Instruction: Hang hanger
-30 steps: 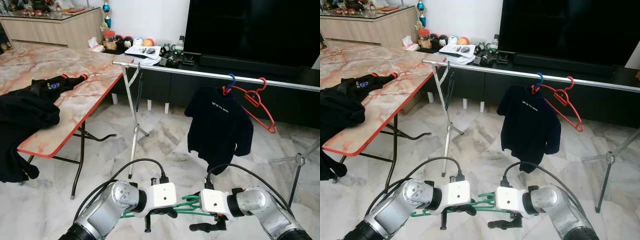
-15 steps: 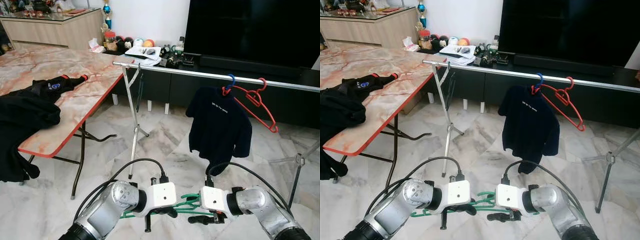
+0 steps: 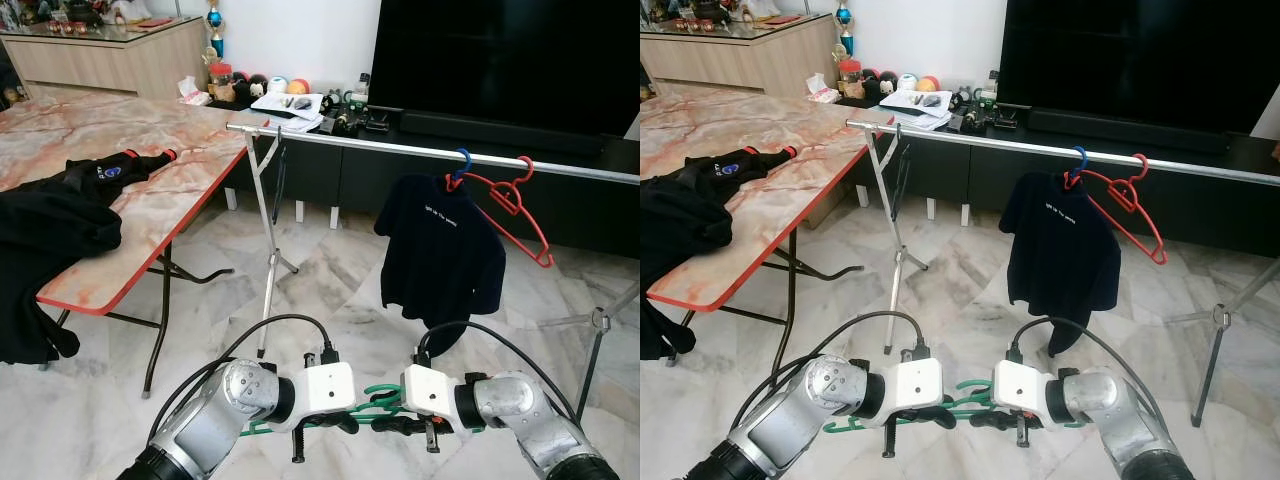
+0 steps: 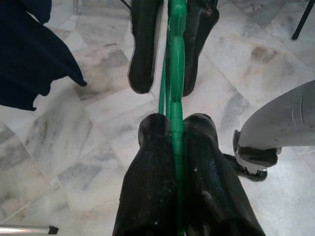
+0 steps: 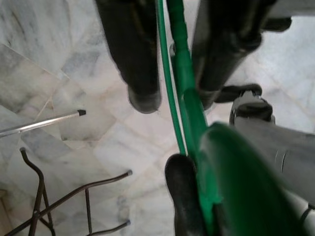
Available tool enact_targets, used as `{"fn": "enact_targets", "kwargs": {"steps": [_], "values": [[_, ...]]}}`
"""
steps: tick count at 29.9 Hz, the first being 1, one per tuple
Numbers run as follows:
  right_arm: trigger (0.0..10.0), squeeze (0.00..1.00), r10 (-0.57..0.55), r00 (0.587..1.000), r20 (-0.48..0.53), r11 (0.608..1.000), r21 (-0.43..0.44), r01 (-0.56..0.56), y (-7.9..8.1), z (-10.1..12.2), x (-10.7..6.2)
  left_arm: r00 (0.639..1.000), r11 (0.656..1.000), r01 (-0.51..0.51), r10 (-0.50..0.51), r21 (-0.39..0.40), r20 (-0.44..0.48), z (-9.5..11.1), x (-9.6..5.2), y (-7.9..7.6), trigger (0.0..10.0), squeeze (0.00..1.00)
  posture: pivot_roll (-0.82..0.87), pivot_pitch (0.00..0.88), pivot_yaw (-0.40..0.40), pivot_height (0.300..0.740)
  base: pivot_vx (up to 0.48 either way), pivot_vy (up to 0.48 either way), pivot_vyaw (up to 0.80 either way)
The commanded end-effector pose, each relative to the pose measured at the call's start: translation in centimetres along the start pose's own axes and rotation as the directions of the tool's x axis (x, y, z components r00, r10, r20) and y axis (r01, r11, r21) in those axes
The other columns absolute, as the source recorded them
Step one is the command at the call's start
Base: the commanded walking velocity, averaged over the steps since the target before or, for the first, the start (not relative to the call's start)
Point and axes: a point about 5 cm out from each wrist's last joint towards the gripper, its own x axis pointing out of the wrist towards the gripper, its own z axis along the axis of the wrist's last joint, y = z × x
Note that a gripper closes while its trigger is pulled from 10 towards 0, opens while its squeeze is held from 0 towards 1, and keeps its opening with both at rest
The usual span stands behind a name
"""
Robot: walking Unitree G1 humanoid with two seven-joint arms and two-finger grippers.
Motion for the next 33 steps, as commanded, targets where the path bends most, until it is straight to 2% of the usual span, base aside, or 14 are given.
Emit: {"fn": "enact_targets", "kwargs": {"steps": [1,12,18,25,33], "values": [[0.0,0.0,-0.006,0.999,0.036,1.0,0.019,0.005,-0.3,0.4,-0.2,0.999,1.0,0.02,-0.021,0.017,0.048,1.2,0.0,0.1,10.0,0.0,0.14,0.0,-0.054,0.74,0.0,0.0,0.0],[0.0,0.0,0.028,0.988,0.153,0.995,0.087,-0.042,0.2,0.9,-0.4,0.997,0.997,0.075,-0.075,0.018,0.027,0.8,-0.2,-0.5,10.0,0.0,0.14,0.0,-0.053,0.74,0.0,0.0,0.0],[0.0,0.0,0.021,0.962,0.271,0.987,0.148,-0.063,0.1,1.6,-1.0,0.996,0.996,0.089,-0.089,0.016,0.019,0.5,-0.4,-0.5,10.0,0.0,0.14,0.0,-0.055,0.74,0.0,0.0,0.0],[0.0,0.0,0.015,0.937,0.349,0.975,0.202,-0.09,0.4,1.7,-1.6,0.994,0.995,0.103,-0.103,0.009,0.026,0.5,-0.4,-0.6,10.0,0.0,0.14,0.0,-0.057,0.74,0.0,0.0,0.0],[0.0,0.0,0.027,0.936,0.351,0.966,0.231,-0.114,0.9,1.3,-1.6,0.994,0.994,0.11,-0.11,0.005,0.025,0.4,-0.5,-0.7,10.0,0.0,0.14,0.0,-0.058,0.74,0.0,0.0,0.0]]}}
